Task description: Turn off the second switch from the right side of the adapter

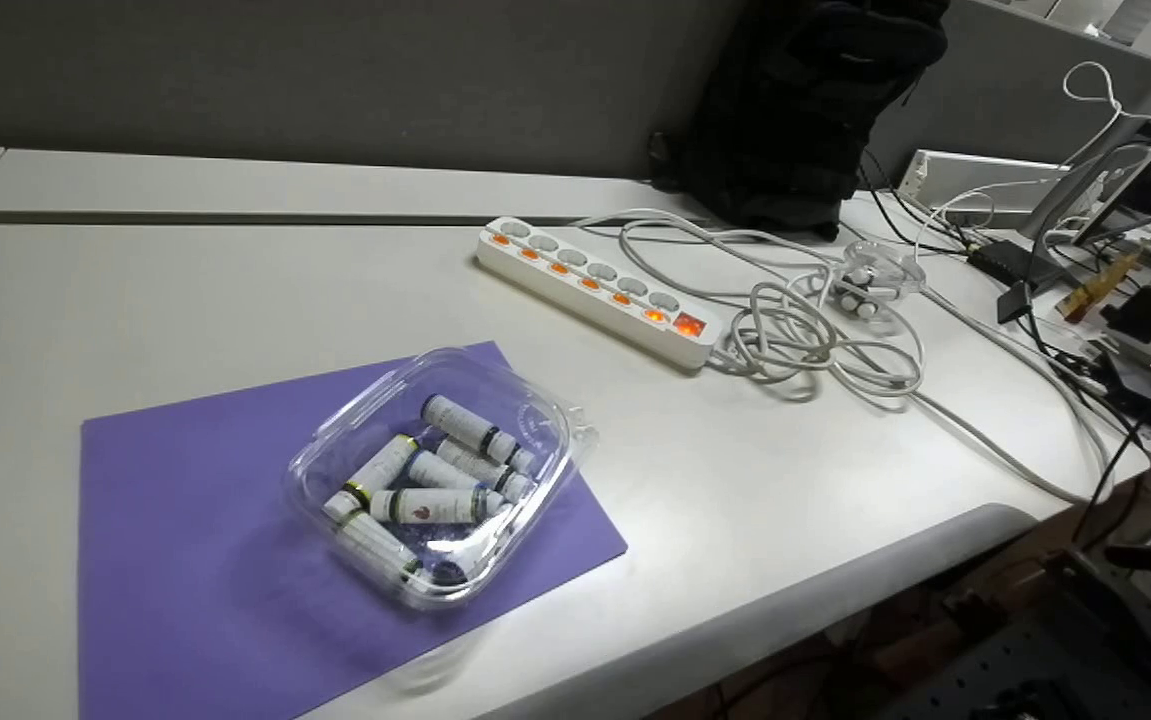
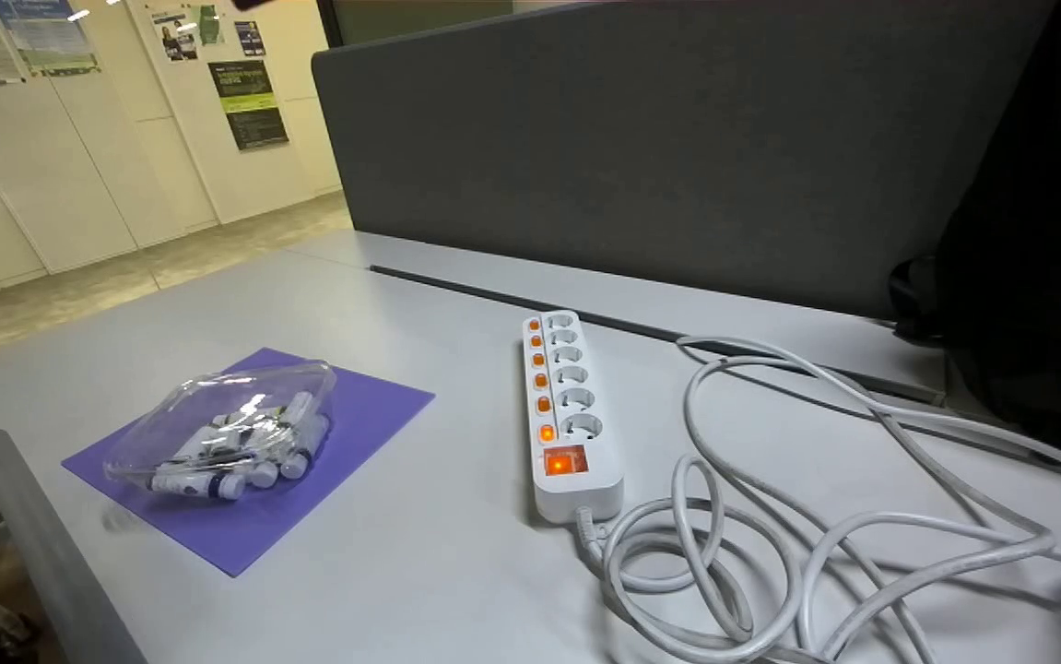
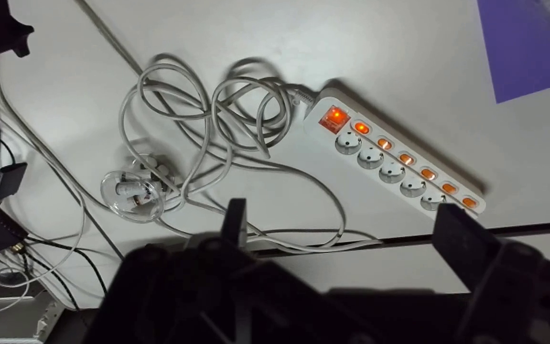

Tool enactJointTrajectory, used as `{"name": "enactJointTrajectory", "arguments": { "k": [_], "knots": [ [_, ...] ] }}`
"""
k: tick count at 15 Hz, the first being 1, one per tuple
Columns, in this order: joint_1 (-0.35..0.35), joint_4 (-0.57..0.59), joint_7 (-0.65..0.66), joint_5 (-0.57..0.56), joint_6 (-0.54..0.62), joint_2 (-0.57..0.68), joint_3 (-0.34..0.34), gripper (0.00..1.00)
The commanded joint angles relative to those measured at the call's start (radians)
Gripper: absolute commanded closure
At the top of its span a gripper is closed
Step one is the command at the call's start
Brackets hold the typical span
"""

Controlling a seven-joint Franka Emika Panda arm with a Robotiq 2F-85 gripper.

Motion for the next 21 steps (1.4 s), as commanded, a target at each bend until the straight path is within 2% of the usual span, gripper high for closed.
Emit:
{"name": "enactJointTrajectory", "arguments": {
  "k": [1, 7, 12, 15, 19, 21],
  "knots": [
    [-0.044, 0.01, 0.09, -0.018, 0.107, 0.107, -0.013, 0.0],
    [-0.074, 0.081, 0.106, -0.03, 0.172, 0.326, -0.041, 0.0],
    [-0.027, 0.171, 0.052, -0.014, 0.175, 0.493, -0.089, 0.0],
    [0.017, 0.242, -0.024, -0.004, 0.174, 0.588, -0.114, 0.0],
    [0.072, 0.304, -0.148, -0.031, 0.17, 0.657, -0.136, 0.0],
    [0.089, 0.305, -0.201, 0.013, 0.172, 0.664, -0.14, 0.0]
  ]
}}
